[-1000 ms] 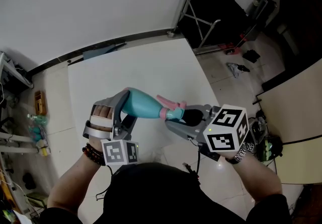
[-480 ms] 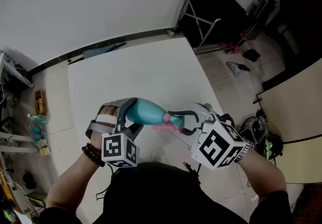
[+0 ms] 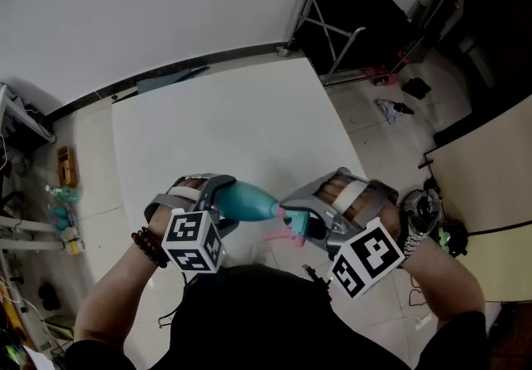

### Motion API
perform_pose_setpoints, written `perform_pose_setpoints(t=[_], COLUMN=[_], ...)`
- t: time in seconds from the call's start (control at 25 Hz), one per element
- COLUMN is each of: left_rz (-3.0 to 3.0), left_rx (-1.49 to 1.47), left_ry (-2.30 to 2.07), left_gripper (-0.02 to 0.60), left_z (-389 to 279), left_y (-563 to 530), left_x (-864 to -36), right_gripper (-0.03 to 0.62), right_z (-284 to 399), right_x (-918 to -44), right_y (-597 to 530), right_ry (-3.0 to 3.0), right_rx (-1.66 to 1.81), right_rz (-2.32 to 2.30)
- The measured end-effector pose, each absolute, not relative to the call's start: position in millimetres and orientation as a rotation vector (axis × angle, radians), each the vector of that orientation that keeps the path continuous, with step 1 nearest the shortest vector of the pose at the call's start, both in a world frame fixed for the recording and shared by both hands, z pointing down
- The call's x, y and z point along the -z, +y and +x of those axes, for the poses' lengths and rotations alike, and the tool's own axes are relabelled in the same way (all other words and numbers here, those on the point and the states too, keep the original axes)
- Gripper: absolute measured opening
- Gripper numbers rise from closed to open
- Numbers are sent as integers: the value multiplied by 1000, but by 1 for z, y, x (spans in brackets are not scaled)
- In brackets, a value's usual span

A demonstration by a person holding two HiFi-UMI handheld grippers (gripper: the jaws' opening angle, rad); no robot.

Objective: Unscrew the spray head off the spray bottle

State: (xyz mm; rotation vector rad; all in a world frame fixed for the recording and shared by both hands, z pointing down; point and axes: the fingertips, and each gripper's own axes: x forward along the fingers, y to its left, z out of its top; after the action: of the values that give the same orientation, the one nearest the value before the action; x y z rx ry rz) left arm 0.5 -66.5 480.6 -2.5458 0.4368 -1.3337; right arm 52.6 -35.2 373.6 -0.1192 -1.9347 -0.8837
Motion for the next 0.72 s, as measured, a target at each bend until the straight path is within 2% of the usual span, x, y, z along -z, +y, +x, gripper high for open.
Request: perform_pose_setpoints(t=[0.72], left_rz=[-2696], left_rx=[1289], left_ry=[669], left_gripper=[405], left_z=[-33], left_y=[-88], left_x=[-532], right_gripper=[117], right_z=[76], right_x=[-352], right_y=[-46], right_ry=[-2134], right_rx=[642], right_rz=[12])
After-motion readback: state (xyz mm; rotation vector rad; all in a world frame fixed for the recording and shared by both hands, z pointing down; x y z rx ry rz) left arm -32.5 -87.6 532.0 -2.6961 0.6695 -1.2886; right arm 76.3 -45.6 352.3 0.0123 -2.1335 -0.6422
